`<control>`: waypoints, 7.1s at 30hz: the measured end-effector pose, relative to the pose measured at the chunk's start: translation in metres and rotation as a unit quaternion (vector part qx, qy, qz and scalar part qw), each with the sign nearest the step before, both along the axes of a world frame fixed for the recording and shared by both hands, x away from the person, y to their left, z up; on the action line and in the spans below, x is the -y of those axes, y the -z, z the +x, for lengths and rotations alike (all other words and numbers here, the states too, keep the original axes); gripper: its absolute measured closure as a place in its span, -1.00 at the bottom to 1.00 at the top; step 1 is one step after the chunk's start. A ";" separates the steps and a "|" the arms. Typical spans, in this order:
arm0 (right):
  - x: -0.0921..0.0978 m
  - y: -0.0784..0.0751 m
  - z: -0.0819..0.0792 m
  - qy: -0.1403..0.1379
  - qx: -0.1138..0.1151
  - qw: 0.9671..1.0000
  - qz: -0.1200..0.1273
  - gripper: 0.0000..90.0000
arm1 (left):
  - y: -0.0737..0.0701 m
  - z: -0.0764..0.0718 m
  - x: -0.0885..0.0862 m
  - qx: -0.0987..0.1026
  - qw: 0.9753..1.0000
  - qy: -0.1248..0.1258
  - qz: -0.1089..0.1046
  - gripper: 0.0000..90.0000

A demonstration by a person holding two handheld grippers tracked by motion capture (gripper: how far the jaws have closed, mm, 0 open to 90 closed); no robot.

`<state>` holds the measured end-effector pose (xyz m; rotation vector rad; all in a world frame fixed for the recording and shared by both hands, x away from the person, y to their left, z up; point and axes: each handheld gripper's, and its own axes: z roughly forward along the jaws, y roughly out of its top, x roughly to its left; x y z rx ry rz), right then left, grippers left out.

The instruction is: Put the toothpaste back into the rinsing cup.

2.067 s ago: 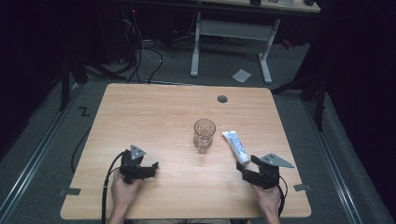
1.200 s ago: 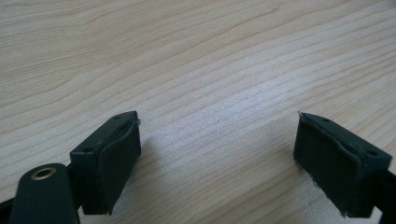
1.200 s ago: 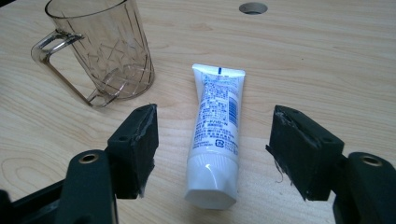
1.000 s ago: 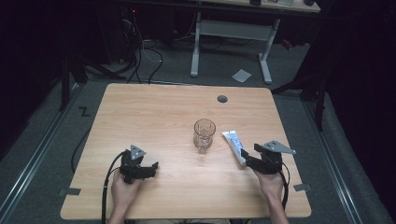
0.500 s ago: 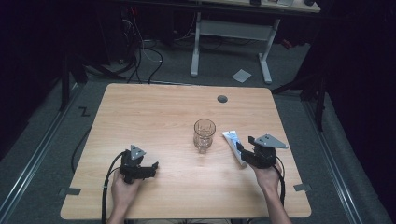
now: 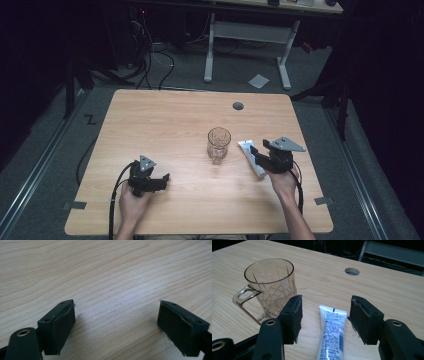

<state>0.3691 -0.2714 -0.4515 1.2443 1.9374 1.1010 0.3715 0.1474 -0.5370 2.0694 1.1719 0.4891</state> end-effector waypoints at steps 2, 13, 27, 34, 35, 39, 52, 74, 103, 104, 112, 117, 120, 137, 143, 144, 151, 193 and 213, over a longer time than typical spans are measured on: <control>-0.001 0.000 0.004 0.000 -0.003 1.000 -0.005 -0.02 | 0.000 0.000 0.000 0.000 1.000 0.000 0.000 -0.66; -0.004 0.001 0.027 0.001 -0.054 0.998 -0.015 -0.14 | 0.000 0.000 0.000 0.000 1.000 0.000 0.000 -0.66; -0.008 0.018 0.053 0.012 -0.114 0.993 -0.035 -0.24 | 0.000 0.000 0.000 0.000 1.000 0.000 0.000 -0.66; -0.009 0.027 0.061 0.015 -0.140 0.989 -0.042 -0.30 | 0.000 0.000 0.000 0.000 1.000 0.000 0.000 -0.66; -0.009 0.028 0.062 0.015 -0.143 0.989 -0.043 -0.31 | 0.000 0.000 0.000 0.000 1.000 0.000 0.000 -0.66; -0.008 0.032 0.066 0.014 -0.154 0.987 -0.050 -0.31 | 0.000 0.000 0.000 0.000 1.000 0.000 0.000 -0.66; -0.015 0.044 0.079 0.008 -0.190 0.980 -0.067 -0.33 | 0.000 0.000 0.000 0.000 1.000 0.000 0.000 -0.66; -0.018 0.054 0.088 0.008 -0.228 0.970 -0.087 -0.29 | 0.000 0.000 0.000 0.000 1.000 0.000 0.000 -0.66; -0.013 0.056 0.090 0.010 -0.244 0.965 -0.095 -0.02 | 0.000 0.000 0.000 0.000 1.000 0.000 0.000 -0.66; -0.013 0.056 0.090 0.010 -0.245 0.965 -0.095 -0.01 | 0.000 0.000 0.000 0.000 1.000 0.000 0.000 -0.66; -0.013 0.053 0.089 0.001 -0.254 0.963 -0.091 0.19 | 0.000 0.000 0.000 0.000 1.000 0.000 0.000 -0.66; -0.011 0.052 0.088 -0.006 -0.257 0.962 -0.086 0.31 | 0.000 0.000 0.000 0.000 1.000 0.000 0.000 -0.66; -0.012 0.050 0.087 -0.005 -0.256 0.963 -0.088 0.38 | 0.000 0.000 0.000 0.000 1.000 0.000 0.000 -0.66; -0.012 0.044 0.081 -0.023 -0.247 0.964 -0.097 0.49 | 0.000 0.000 0.000 0.000 1.000 0.000 0.000 -0.66; -0.010 0.034 0.074 -0.031 -0.235 0.967 -0.089 0.49 | 0.000 0.000 0.000 0.000 1.000 0.000 0.000 -0.66; -0.010 0.033 0.073 -0.035 -0.230 0.968 -0.091 0.49 | 0.000 0.000 0.000 0.000 1.000 -0.001 0.000 -0.66; -0.008 0.021 0.062 -0.043 -0.207 0.974 -0.078 0.49 | 0.000 0.000 0.000 0.000 1.000 -0.002 0.001 -0.66; -0.017 -0.019 0.022 -0.100 -0.129 0.986 -0.022 0.49 | 0.000 0.000 0.000 0.000 1.000 -0.002 0.000 -0.67; -0.029 -0.031 0.019 -0.119 -0.105 0.987 -0.001 0.48 | 0.000 0.000 0.000 0.000 1.000 -0.002 0.000 -0.67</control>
